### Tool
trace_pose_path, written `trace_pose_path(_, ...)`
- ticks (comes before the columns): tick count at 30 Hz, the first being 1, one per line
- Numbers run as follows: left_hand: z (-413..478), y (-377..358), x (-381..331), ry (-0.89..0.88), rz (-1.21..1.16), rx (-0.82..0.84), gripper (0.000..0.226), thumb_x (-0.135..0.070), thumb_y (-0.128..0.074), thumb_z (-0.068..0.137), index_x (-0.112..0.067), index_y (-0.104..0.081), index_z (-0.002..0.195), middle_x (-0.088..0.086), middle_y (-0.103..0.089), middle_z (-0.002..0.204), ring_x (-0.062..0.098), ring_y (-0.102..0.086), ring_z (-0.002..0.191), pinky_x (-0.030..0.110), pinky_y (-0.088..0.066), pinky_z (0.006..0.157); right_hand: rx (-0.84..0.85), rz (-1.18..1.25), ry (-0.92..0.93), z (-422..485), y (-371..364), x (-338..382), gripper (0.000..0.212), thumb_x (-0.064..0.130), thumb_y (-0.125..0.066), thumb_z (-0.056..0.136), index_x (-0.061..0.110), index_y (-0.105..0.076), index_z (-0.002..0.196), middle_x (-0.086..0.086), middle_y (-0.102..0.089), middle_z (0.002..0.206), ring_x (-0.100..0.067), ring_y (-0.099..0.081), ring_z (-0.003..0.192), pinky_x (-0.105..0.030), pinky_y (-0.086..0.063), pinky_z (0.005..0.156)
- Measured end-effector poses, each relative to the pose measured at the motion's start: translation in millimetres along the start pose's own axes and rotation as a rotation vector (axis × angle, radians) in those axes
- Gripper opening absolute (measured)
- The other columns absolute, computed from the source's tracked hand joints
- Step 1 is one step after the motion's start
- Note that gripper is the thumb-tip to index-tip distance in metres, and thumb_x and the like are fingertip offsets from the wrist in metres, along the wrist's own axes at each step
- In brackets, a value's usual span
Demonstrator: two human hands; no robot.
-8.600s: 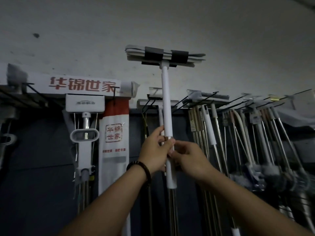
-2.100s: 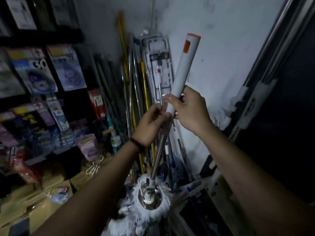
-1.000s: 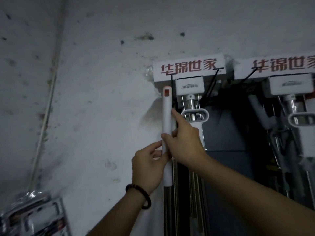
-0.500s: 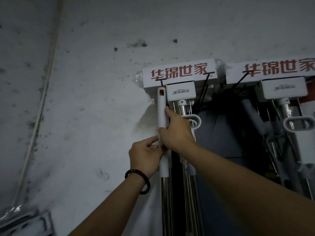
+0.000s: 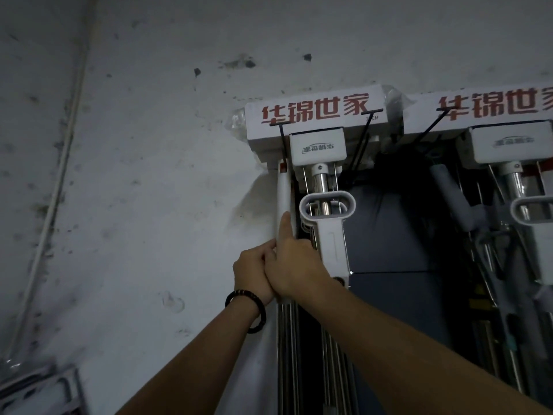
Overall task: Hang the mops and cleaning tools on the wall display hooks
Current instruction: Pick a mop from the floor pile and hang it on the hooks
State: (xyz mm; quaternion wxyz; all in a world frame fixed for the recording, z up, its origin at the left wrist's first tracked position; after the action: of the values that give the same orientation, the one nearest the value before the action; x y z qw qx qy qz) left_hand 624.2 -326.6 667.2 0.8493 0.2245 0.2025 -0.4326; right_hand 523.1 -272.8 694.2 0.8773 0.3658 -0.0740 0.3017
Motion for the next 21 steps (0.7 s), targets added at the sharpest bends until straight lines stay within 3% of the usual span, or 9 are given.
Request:
trace_pose_path(3,4.3,-2.7,9.8,-0.001,0.004,0.023,0.029,-0.009,-0.064,0.097,-0.024,-0.078,0.117,-0.016,-0.073,0.083,-0.006,-0.062,0.073,0.003,-0.044,0.059,0.025,0.063,-0.009,-4.2,-8.5,-2.4,0.081,0.029,-0.046,0.109,0.019,0.009,0.167,-0.025,-0.055,0.143,-0.031,-0.064,0.119,-0.039,-0.053,0.1)
trace_pose_path(6,-1.9,-2.8,14.2,0.031,-0.019,0.082,0.023,-0.015,-0.067,0.098,-0.022,-0.075,0.118,-0.014,-0.072,0.087,-0.009,-0.062,0.074,-0.001,-0.042,0.059,0.019,0.151,-0.009,-20.0,-16.7,1.1,0.075,0.022,-0.052,0.104,0.015,-0.01,0.165,-0.028,-0.041,0.153,-0.039,-0.051,0.134,-0.039,-0.045,0.106)
trace_pose_path(8,-18.6,-1.8,17.4,0.039,-0.034,0.119,0.021,-0.015,-0.065,0.099,-0.018,-0.073,0.118,-0.011,-0.071,0.091,0.0,-0.066,0.08,-0.001,-0.043,0.06,-0.007,0.198,-0.027,-40.7,-26.5,-1.6,0.065,0.023,-0.051,0.105,0.015,-0.023,0.163,-0.026,-0.03,0.161,-0.037,-0.044,0.142,-0.037,-0.042,0.112)
trace_pose_path(11,-70.9,1.3,33.2,0.078,-0.068,0.173,0.025,-0.015,-0.06,0.102,-0.02,-0.064,0.126,-0.003,-0.069,0.105,0.013,-0.067,0.091,0.005,-0.048,0.066,0.001,0.219,0.023,-93.1,-57.9,-21.1,0.052,0.027,-0.046,0.108,0.014,-0.039,0.158,-0.016,-0.025,0.168,-0.027,-0.035,0.152,-0.033,-0.035,0.121)
trace_pose_path(14,-150.2,4.7,66.8,0.229,-0.158,0.218,0.037,-0.012,-0.07,0.094,-0.018,-0.059,0.129,0.006,-0.068,0.111,0.017,-0.067,0.085,0.016,-0.054,0.067,0.008,0.304,0.09,-171.9,-101.4,-59.0,0.04,0.033,-0.048,0.109,0.026,-0.05,0.148,0.011,-0.024,0.162,0.006,-0.021,0.147,-0.002,-0.019,0.109)
trace_pose_path(16,-208.3,5.8,97.8,0.264,-0.018,0.198,0.041,-0.024,-0.08,0.088,-0.022,-0.059,0.124,-0.002,-0.069,0.103,0.013,-0.068,0.081,0.01,-0.05,0.068,0.017,0.28,0.087,-229.0,-131.9,-90.3,0.035,0.03,-0.053,0.107,0.023,-0.054,0.142,0.02,-0.029,0.15,0.018,-0.018,0.135,0.003,-0.01,0.11)
trace_pose_path(17,-240.0,6.7,112.5,0.289,0.042,0.186,0.038,-0.027,-0.079,0.089,-0.022,-0.059,0.12,-0.005,-0.069,0.099,0.011,-0.068,0.079,0.006,-0.046,0.064,0.025,0.251,0.083,-256.8,-146.6,-107.3,0.034,0.023,-0.058,0.105,0.018,-0.057,0.139,0.018,-0.035,0.143,0.017,-0.025,0.132,0.002,-0.015,0.112)
trace_pose_path(19,-306.6,5.8,138.0,0.387,0.082,0.185,0.028,-0.029,-0.076,0.092,-0.022,-0.06,0.114,-0.009,-0.067,0.092,0.004,-0.065,0.075,0.004,-0.044,0.061,0.056,0.278,0.037,-314.0,-174.7,-142.3,0.026,0.01,-0.062,0.1,0.013,-0.065,0.126,0.007,-0.053,0.132,0.001,-0.049,0.123,-0.012,-0.04,0.108)
trace_pose_path(21,-377.6,1.0,163.7,0.507,0.111,0.228,0.02,-0.029,-0.074,0.093,-0.022,-0.062,0.108,-0.012,-0.065,0.085,-0.002,-0.061,0.071,0.005,-0.043,0.06,0.138,0.299,-0.068,-369.6,-199.3,-174.0,0.016,0.011,-0.06,0.101,0.018,-0.068,0.114,0.004,-0.065,0.11,-0.01,-0.063,0.098,-0.027,-0.054,0.085)
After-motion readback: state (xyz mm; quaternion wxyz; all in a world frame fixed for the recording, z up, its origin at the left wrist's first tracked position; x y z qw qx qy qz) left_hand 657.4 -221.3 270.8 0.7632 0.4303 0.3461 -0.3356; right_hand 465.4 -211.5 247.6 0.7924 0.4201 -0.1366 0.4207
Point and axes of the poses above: each hand's wrist, its own z-axis towards the middle knuckle, its own y-axis out of the back of the hand, x = y × z, the point moved 4 cm from there along z, towards the middle knuckle
